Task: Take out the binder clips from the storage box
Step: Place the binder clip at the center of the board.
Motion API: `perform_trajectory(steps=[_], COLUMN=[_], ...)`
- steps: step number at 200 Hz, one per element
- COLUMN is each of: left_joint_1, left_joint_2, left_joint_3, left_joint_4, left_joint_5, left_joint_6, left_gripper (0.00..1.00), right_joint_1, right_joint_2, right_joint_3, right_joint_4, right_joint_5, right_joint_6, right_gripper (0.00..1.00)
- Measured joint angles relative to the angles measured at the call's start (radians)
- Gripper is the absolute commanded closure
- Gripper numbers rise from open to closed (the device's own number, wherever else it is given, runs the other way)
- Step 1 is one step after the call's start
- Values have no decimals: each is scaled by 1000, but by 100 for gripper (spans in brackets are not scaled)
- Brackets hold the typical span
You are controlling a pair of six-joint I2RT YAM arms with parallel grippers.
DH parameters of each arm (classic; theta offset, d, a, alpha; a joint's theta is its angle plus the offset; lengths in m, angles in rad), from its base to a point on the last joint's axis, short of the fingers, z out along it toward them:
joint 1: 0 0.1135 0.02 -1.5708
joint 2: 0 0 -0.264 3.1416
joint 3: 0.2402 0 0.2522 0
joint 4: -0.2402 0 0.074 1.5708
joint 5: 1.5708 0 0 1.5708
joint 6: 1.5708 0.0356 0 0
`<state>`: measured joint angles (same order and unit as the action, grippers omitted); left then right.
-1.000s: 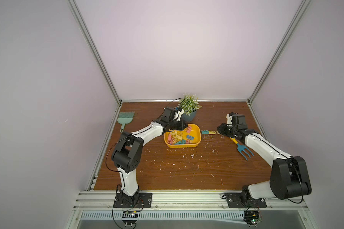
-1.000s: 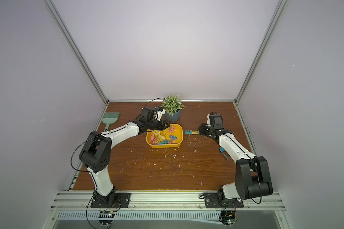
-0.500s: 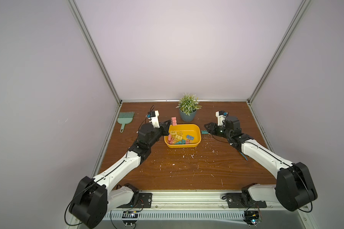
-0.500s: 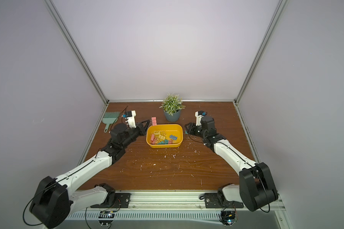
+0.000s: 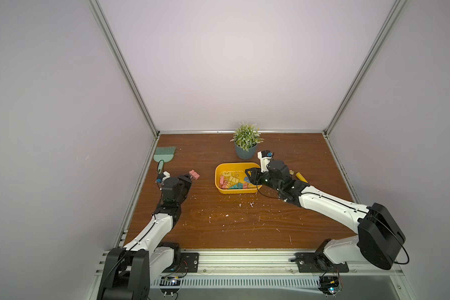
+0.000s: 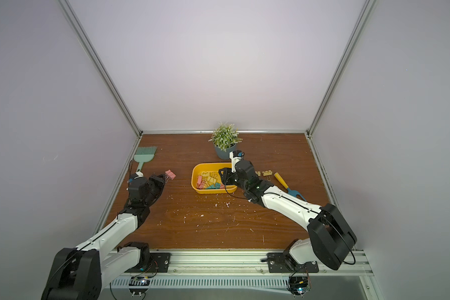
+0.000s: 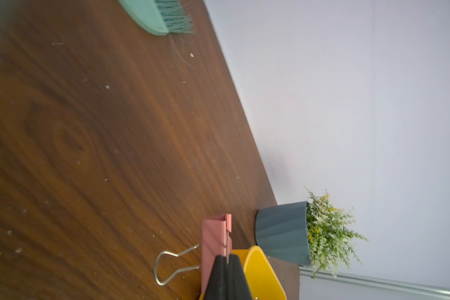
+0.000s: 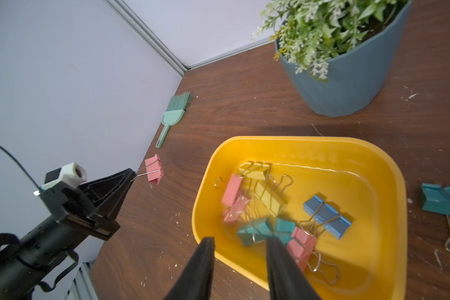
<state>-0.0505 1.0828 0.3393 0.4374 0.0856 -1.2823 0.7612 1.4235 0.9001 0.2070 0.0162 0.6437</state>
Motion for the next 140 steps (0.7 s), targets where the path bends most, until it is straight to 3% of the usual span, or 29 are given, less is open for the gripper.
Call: perform_trajectory(steps=[66,140], left_joint_1=[13,14], left_joint_2=[92,119], left_joint_3=[-8,24], left_joint_4=[-18,-149], left_joint_5=[-68,-205], left_joint_6=[-174,-234], left_gripper=[100,100], right_joint_1=[140,164], right_joint_2=[93,144], right_joint_3=[109,143], right_joint_4=[5,-26], right_joint_5=[138,167], right_joint_6=[-15,-15], right_gripper=[61,61])
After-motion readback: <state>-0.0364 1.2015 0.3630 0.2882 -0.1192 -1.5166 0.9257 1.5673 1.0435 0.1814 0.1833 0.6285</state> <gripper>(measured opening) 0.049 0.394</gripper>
